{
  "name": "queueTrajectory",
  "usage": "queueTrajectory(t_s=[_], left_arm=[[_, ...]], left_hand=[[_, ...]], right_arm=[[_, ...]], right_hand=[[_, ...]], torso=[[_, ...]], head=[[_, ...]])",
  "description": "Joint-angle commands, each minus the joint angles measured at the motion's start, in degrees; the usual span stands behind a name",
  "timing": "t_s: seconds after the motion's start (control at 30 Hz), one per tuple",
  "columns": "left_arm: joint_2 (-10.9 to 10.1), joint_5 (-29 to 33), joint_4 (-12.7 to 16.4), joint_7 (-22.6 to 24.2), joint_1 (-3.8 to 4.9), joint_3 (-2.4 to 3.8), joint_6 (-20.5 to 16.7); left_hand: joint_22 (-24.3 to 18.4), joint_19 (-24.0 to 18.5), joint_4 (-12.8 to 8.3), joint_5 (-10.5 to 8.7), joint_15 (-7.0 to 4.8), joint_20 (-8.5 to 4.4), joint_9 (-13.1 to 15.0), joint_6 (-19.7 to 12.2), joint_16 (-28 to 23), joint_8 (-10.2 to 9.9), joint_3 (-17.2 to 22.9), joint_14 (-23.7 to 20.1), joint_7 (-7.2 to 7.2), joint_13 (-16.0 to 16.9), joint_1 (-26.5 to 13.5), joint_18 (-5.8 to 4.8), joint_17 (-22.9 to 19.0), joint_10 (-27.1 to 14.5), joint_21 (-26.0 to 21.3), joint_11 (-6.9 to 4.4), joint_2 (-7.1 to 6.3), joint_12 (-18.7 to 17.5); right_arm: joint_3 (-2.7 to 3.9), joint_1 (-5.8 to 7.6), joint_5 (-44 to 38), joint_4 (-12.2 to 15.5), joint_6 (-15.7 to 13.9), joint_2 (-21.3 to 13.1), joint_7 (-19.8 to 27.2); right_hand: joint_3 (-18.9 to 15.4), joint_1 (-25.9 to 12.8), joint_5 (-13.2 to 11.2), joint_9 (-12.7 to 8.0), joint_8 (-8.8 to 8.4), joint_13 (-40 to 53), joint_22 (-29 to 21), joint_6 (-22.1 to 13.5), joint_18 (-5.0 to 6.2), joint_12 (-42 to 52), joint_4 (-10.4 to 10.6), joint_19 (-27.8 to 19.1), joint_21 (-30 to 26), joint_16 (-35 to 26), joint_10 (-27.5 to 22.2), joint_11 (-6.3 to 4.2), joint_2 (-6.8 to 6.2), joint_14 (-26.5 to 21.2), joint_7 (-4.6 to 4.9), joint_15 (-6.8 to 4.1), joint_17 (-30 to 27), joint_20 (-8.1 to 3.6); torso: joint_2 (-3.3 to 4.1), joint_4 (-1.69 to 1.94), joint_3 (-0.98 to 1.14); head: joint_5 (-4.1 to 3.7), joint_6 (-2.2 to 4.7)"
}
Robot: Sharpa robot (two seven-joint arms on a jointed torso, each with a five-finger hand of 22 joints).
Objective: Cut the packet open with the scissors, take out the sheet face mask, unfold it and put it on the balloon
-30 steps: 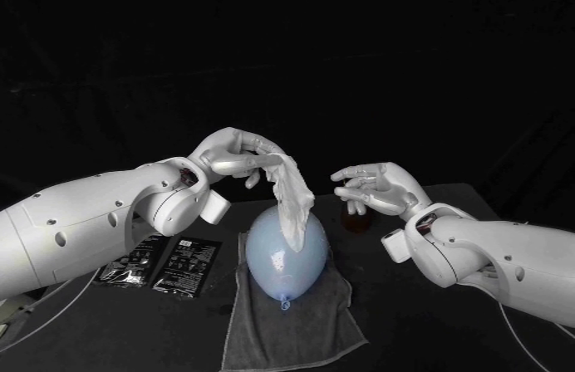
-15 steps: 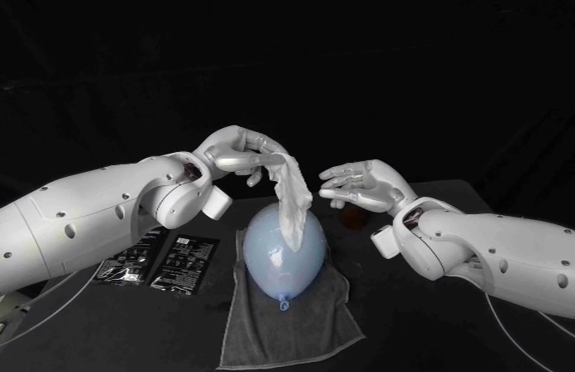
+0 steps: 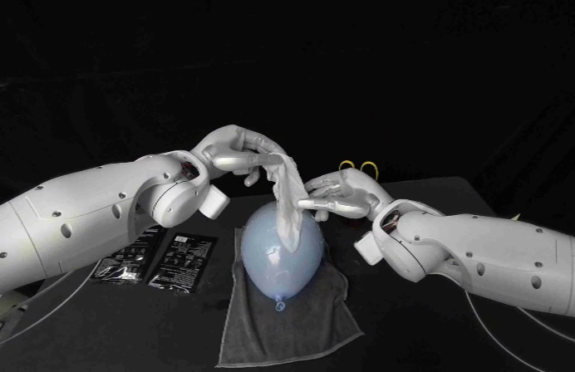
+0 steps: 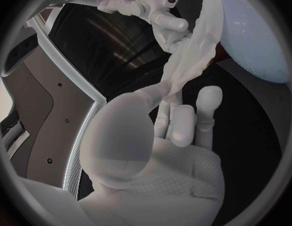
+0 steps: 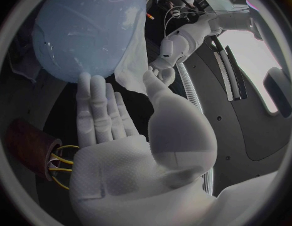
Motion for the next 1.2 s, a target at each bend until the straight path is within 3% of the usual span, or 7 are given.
queueTrajectory(t_s=[0.03, 0.23, 0.47, 0.57, 0.67, 0.83, 1.2], left_arm=[[0.12, -0.15, 0.06, 0.18, 0.12, 0.09, 0.92], [0.16, 0.31, 0.12, 0.44, 0.12, 0.09, 0.83], [0.12, 0.71, 0.2, 0.64, 0.12, 0.1, 0.59], [0.09, 0.79, 0.12, 0.69, 0.12, 0.1, 0.39], [0.05, 0.82, -0.05, 0.71, 0.12, 0.11, 0.2], [-0.06, 0.85, -0.46, 0.65, 0.12, 0.11, -0.06], [-0.3, 0.87, -1.55, 0.41, 0.12, 0.1, -0.39]], left_hand=[[0.12, 0.49, 0.0, 0.01, -0.09, 0.07, 4.3, 0.18, -0.21, 0.21, 0.26, 0.32, 0.26, -0.08, 0.45, 0.57, 0.17, 0.56, 0.37, -0.05, 0.06, -0.4], [0.33, 0.65, 0.02, 0.02, -0.09, 0.07, 4.36, 0.19, -0.21, 0.22, 0.32, 0.36, 0.26, -0.09, 0.47, 0.53, 0.22, 0.61, 0.48, -0.04, 0.07, -0.41], [0.42, 0.76, 0.05, 0.02, -0.09, 0.06, 4.41, 0.17, -0.2, 0.22, 0.39, 0.41, 0.27, -0.1, 0.47, 0.51, 0.28, 0.66, 0.52, -0.03, 0.08, -0.42], [0.51, 0.84, 0.06, 0.02, -0.09, 0.06, 4.46, 0.15, -0.2, 0.21, 0.45, 0.45, 0.27, -0.12, 0.48, 0.49, 0.34, 0.7, 0.57, -0.03, 0.07, -0.44], [0.51, 0.84, 0.06, 0.02, -0.09, 0.06, 4.46, 0.15, -0.2, 0.21, 0.45, 0.45, 0.27, -0.12, 0.48, 0.49, 0.34, 0.7, 0.57, -0.03, 0.07, -0.44], [0.51, 0.89, 0.07, 0.02, -0.09, 0.06, 4.51, 0.15, -0.19, 0.21, 0.52, 0.48, 0.27, -0.13, 0.5, 0.49, 0.36, 0.74, 0.57, -0.03, 0.07, -0.45], [0.58, 0.97, 0.06, 0.02, -0.09, 0.05, 4.56, 0.15, -0.2, 0.22, 0.59, 0.51, 0.27, -0.14, 0.53, 0.47, 0.38, 0.77, 0.61, -0.03, 0.04, -0.47]], right_arm=[[0.01, -0.12, -4.59, -0.65, 0.25, 1.13, -4.1], [-0.01, -0.22, -5.76, -2.92, -0.21, 3.14, -5.91], [-0.02, -0.29, -6.34, -3.33, -1.19, 4.18, -5.64], [-0.02, -0.31, -6.71, -2.84, -1.86, 4.05, -4.88], [-0.03, -0.32, -6.86, -2.35, -1.87, 3.69, -4.28], [-0.02, -0.33, -5.68, -1.03, -1.24, 2.5, -2.87], [-0.01, -0.34, 1.75, 1.63, 1.22, -0.5, 0.46]], right_hand=[[-1.65, -0.2, -0.22, 0.19, 0.47, -0.49, -0.33, 0.78, 0.74, 0.52, 0.46, 1.17, 0.4, 1.12, 1.24, -0.25, 0.67, 1.13, -0.01, -0.35, -0.11, -0.34], [-3.4, 0.95, -0.24, 0.43, 1.06, -0.97, -0.48, 1.78, 0.75, 1.09, 1.04, 2.71, 1.33, 2.95, 3.1, -0.91, 2.3, 2.55, -0.62, -0.99, -0.08, -0.95], [-1.45, 7.43, -0.29, 1.39, 4.51, 0.75, 1.74, 9.38, 0.94, 4.83, -0.47, 7.42, 5.91, 9.98, 13.99, -5.45, 7.77, 8.04, -5.02, -4.92, 1.81, -4.25], [3.12, 11.7, -0.21, 1.8, 6.38, 2.44, 4.07, 13.39, 0.83, 6.48, -3.22, 9.26, 8.97, 18.55, 17.81, -7.46, 10.7, 13.72, -7.21, -6.7, 11.78, -6.02], [6.48, 12.25, -0.22, 2.36, 7.18, 3.63, 6.26, 13.64, 0.64, 7.17, -4.94, 9.75, 11.37, 21.97, 19.3, -7.7, 11.79, 15.7, -7.28, -7.16, 15.74, -6.82], [11.99, 9.04, -0.22, 3.36, 8.13, 5.31, 9.88, 12.57, 0.38, 6.65, -6.18, 7.54, 14.32, 22.08, 19.08, -7.46, 12.15, 14.52, -6.97, -6.94, 14.76, -6.94], [21.35, 7.41, -0.22, 3.03, 5.79, 4.4, 14.27, 7.64, -0.09, 1.17, -7.07, 2.59, 17.12, 19.68, 13.99, -4.7, 15.26, 9.55, -4.02, -4.72, 10.0, -5.57]], torso=[[0.01, -0.04, -0.03], [0.1, 0.04, 0.01], [0.14, -0.04, 0.01], [0.14, -0.05, 0.02], [0.11, -0.05, 0.03], [0.09, -0.07, 0.06], [0.13, -0.08, 0.07]], head=[[-0.05, -0.06], [0.03, -0.17], [0.05, -0.43], [0.03, -0.51], [0.06, -0.5], [-0.01, -0.1], [-0.11, -0.23]])
